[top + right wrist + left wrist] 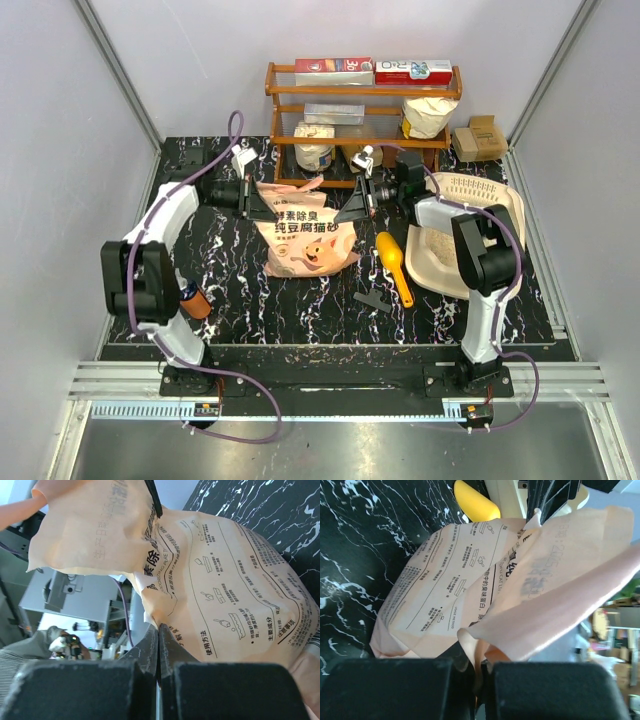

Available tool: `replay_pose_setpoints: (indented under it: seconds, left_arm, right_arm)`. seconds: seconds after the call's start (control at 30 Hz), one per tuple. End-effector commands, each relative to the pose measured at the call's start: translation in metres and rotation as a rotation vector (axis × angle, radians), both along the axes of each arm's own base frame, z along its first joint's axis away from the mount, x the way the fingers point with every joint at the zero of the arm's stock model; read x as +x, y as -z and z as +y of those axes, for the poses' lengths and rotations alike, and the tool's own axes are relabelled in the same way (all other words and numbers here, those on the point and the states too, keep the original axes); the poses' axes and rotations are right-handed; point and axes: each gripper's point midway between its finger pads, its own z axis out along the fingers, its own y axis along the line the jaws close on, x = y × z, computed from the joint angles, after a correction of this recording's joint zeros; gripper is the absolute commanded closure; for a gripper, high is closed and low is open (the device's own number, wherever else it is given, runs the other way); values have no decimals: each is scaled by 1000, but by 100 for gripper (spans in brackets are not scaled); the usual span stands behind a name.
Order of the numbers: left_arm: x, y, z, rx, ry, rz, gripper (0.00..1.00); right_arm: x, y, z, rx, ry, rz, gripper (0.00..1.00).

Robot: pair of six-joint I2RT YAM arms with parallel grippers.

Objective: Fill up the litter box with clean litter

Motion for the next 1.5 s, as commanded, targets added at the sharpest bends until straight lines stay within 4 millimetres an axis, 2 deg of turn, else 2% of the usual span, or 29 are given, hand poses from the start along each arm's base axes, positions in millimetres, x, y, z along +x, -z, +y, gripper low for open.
replay_pose_setpoints:
  seconds: [0.0, 0.03, 0.1, 0.13, 0.17, 0.2, 0.27, 0.3, 0.33, 0.37, 0.4, 0.43, 0.47, 0.5, 0.53, 0.57, 0.63, 0.67, 0.73, 0.77, 0.83, 0.87, 0.9, 0.93, 0.97, 1.07, 1.2, 1.4, 1.47]
  left_arm:
    - [-8, -19, -1, -105, -5, 242, 100]
    - [-7, -17, -1, -109, -22, 284, 100]
    - [-6, -17, -3, -132, -41, 339, 100]
    - [-6, -14, -3, -146, -50, 381, 100]
    - [-8, -14, -5, -179, -45, 415, 100]
    - [-9, -14, -6, -200, -67, 486, 100]
    - [-9, -6, -8, -247, -76, 545, 100]
    - [-10, -9, -11, -285, -106, 655, 100]
    - [-10, -11, -12, -327, -101, 707, 96]
    - [-10, -11, -13, -391, -49, 676, 91]
    - [-6, -18, -14, -426, -73, 801, 84]
    - [-4, -25, -13, -435, -60, 736, 77]
    - [3, -29, -12, -421, -89, 657, 74]
    - [4, -26, -10, -367, -81, 471, 70]
    - [5, -35, -9, -321, -98, 362, 65]
    - [12, -34, -8, -268, -133, 268, 58]
    - [13, -44, -8, -258, -146, 129, 56]
    - [20, -38, -8, -261, -175, 46, 54]
    - [21, -40, -8, -288, -231, 29, 52]
    - [24, -31, -6, -290, -267, -2, 51]
    - [22, -26, -5, -287, -296, -33, 49]
    - [17, -16, -5, -277, -307, -73, 49]
    - [15, -9, -5, -268, -313, -89, 49]
    - [14, -6, -6, -262, -313, -109, 49]
    - [14, -3, -6, -261, -318, -116, 49]
    - [16, 3, -5, -263, -341, -137, 49]
    - [18, -4, -6, -287, -338, -158, 53]
    - [19, -7, -8, -319, -331, -138, 61]
    - [19, -5, -10, -322, -324, -125, 66]
  right_arm:
    - [5, -28, -14, 30, -92, 64, 100]
    - [6, -31, -14, 19, -85, 128, 100]
    - [11, -32, -13, 22, -80, 140, 100]
    - [12, -35, -12, 5, -75, 244, 100]
    - [14, -34, -12, 20, -72, 209, 100]
    - [13, -34, -11, 19, -65, 247, 100]
    - [14, -31, -12, -10, -55, 374, 100]
    - [14, -28, -12, -17, -51, 390, 100]
    - [14, -27, -12, -19, -50, 396, 100]
    - [13, -26, -13, -22, -54, 405, 100]
    - [12, -25, -13, -21, -59, 398, 100]
    - [12, -28, -14, -17, -55, 392, 100]
    - [11, -33, -13, -6, -57, 351, 100]
    - [13, -34, -12, 3, -42, 335, 100]
    - [13, -34, -12, 10, -37, 316, 100]
    - [14, -37, -12, 19, -29, 288, 100]
    - [16, -34, -11, 29, -9, 263, 100]
    - [17, -32, -11, 33, 1, 257, 100]
    - [20, -27, -9, 38, 23, 249, 100]
    - [23, -27, -9, 45, 37, 236, 100]
    - [25, -26, -8, 56, 56, 190, 98]
    - [30, -25, -6, 66, 97, 124, 91]
    - [35, -24, -5, 57, 142, 138, 91]
    - [37, -21, -5, 57, 158, 89, 90]
    - [38, -20, -5, 55, 170, 73, 83]
    - [37, -15, -6, 49, 206, 3, 70]
    - [34, -8, -4, 40, 193, -31, 61]
    - [26, 0, 7, 50, 151, -64, 58]
    - [26, 0, 10, 52, 148, -68, 58]
